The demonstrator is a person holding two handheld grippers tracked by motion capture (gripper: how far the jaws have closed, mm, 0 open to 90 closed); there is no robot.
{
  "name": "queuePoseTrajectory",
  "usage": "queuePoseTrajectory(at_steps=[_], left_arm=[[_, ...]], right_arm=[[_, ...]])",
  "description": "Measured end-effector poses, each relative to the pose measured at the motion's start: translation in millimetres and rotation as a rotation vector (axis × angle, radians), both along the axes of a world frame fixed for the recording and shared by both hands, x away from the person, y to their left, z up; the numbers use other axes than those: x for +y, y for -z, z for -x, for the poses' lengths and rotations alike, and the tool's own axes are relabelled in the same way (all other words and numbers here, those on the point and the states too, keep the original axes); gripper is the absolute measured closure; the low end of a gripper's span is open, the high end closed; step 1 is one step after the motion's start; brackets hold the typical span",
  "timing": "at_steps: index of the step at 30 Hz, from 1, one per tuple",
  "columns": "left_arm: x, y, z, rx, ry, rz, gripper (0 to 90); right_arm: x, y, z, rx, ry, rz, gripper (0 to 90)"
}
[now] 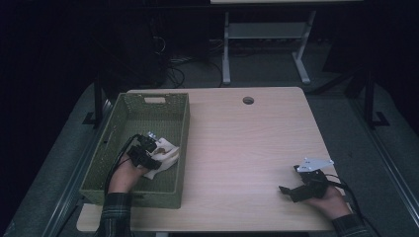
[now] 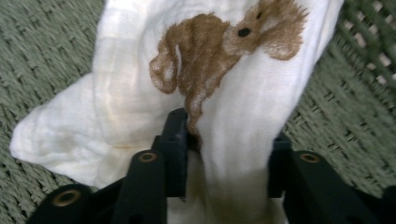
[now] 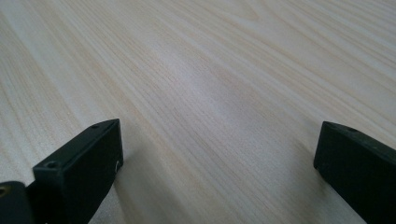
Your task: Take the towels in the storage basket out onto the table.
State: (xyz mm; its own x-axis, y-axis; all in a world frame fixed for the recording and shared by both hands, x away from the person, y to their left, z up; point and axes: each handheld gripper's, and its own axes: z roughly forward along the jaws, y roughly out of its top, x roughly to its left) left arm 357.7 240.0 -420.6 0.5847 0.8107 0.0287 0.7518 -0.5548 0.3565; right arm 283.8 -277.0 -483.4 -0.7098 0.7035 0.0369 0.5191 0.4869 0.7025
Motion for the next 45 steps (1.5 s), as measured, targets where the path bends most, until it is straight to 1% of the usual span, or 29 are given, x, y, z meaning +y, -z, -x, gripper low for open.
queuePoseTrajectory(at_steps=[2,3,4,7,8,13,16,18,22,24,25,26,29,33,34,38,40,44,45], left_arm=[[4.9,-3.7,0.2,-0.009,-0.014,0.046,65.0],[6.7,-5.3,0.4,-0.014,-0.018,0.06,65.4],[10.5,-8.1,1.0,-0.028,-0.034,0.093,65.6],[15.9,-12.9,2.0,-0.051,-0.056,0.145,66.5],[17.7,-14.8,2.4,-0.063,-0.064,0.169,66.7],[21.7,-22.1,4.5,-0.108,-0.067,0.219,67.5],[24.5,-26.5,5.7,-0.136,-0.068,0.263,69.2],[25.7,-29.3,6.4,-0.154,-0.074,0.28,69.4],[28.2,-34.6,7.2,-0.178,-0.083,0.314,70.2],[29.1,-37.9,7.9,-0.201,-0.085,0.329,70.3],[29.5,-39.6,8.3,-0.206,-0.087,0.336,70.3],[30.0,-42.5,9.1,-0.217,-0.093,0.354,70.3],[30.4,-51.0,11.7,-0.251,-0.095,0.379,70.4],[31.1,-62.8,14.9,-0.289,-0.085,0.424,70.5],[31.0,-66.5,15.7,-0.3,-0.082,0.441,70.5],[28.3,-78.7,17.6,-0.331,-0.062,0.464,70.7],[25.3,-84.8,18.6,-0.348,-0.055,0.485,70.7],[19.0,-97.5,20.1,-0.377,-0.019,0.507,70.7],[16.8,-100.5,20.7,-0.385,-0.015,0.52,70.7]], right_arm=[[0.0,0.0,0.0,0.0,0.0,0.0,1.0],[0.0,0.0,0.0,0.001,0.0,-0.001,1.0],[0.0,0.0,0.0,0.0,0.0,0.0,1.0],[0.0,0.0,0.0,0.001,0.0,0.0,1.0],[0.0,0.0,0.0,0.001,0.0,0.0,1.0],[0.0,0.0,0.0,0.001,0.0,-0.001,1.0],[0.0,0.0,0.0,0.001,0.0,-0.001,1.0],[0.0,0.0,0.0,0.001,0.0,0.0,0.9],[0.0,0.0,0.0,0.0,0.0,-0.001,1.0],[0.0,0.0,0.0,0.001,0.001,-0.001,1.0],[0.0,0.0,-0.1,0.0,0.0,-0.001,1.0],[0.0,0.0,0.0,0.0,0.0,-0.001,1.0],[0.0,0.0,0.0,0.001,0.0,-0.001,1.0],[0.0,0.0,0.0,0.001,0.0,-0.001,1.0],[0.0,0.0,0.0,0.001,0.0,-0.001,1.0],[0.0,0.0,0.0,0.001,0.0,-0.001,1.0],[0.0,0.0,0.0,0.001,0.001,-0.001,1.0],[-0.1,0.1,-0.3,-0.003,-0.001,0.0,1.0],[0.0,0.0,-0.2,-0.001,-0.001,-0.001,1.0]])
